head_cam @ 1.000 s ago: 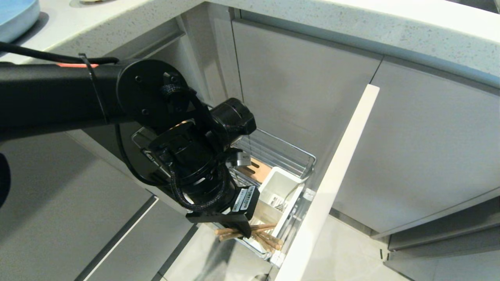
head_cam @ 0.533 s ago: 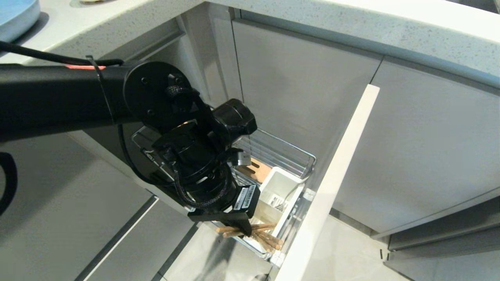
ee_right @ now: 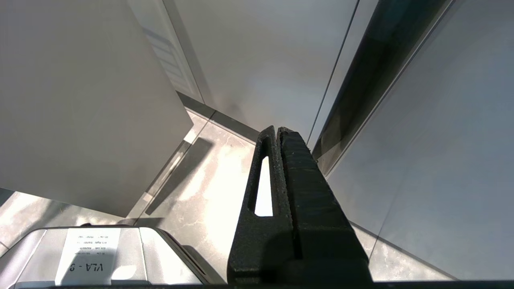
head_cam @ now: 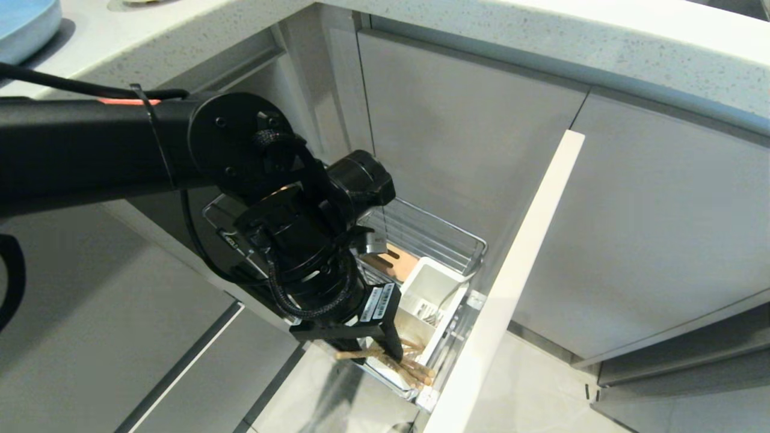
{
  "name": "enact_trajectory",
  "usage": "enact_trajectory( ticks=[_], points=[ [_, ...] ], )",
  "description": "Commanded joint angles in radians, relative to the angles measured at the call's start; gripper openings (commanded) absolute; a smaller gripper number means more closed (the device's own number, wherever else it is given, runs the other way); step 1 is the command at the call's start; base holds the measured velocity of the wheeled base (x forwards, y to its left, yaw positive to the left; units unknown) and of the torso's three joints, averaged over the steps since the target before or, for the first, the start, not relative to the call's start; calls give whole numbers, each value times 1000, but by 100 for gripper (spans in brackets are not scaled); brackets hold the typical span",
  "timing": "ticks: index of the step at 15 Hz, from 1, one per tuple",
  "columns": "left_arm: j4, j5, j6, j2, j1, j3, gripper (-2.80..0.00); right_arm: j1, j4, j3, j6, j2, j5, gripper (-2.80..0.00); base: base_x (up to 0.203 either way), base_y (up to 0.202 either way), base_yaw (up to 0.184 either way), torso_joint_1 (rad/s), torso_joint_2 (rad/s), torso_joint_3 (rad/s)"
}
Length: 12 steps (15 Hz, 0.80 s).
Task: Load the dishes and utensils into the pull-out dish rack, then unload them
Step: Pick up the chopsticks and place it in the cupboard, then pick up the spoon and place it in the cupboard
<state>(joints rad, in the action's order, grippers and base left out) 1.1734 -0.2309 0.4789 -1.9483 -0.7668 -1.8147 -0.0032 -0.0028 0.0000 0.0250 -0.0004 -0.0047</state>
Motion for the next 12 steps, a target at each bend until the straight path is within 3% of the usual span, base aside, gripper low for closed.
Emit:
enact_trajectory(
  ticks=[1, 7, 10, 11, 12],
  points=[
    [6, -1, 4, 7, 0, -2, 0, 0, 0, 2, 0, -4, 0, -280, 0, 0, 0, 0, 0, 0],
    [9, 3, 4, 76, 0, 0, 0, 0, 0, 2, 0, -4, 0, -280, 0, 0, 0, 0, 0, 0],
    [9, 42, 4, 124, 9, 4, 0, 0, 0, 2, 0, -4, 0, -280, 0, 0, 0, 0, 0, 0],
    [9, 61, 4, 143, 10, 7, -280, 0, 0, 2, 0, -4, 0, -280, 0, 0, 0, 0, 0, 0],
    [8, 103, 11, 158, 10, 6, -280, 0, 0, 2, 0, -4, 0, -280, 0, 0, 0, 0, 0, 0]
  ],
)
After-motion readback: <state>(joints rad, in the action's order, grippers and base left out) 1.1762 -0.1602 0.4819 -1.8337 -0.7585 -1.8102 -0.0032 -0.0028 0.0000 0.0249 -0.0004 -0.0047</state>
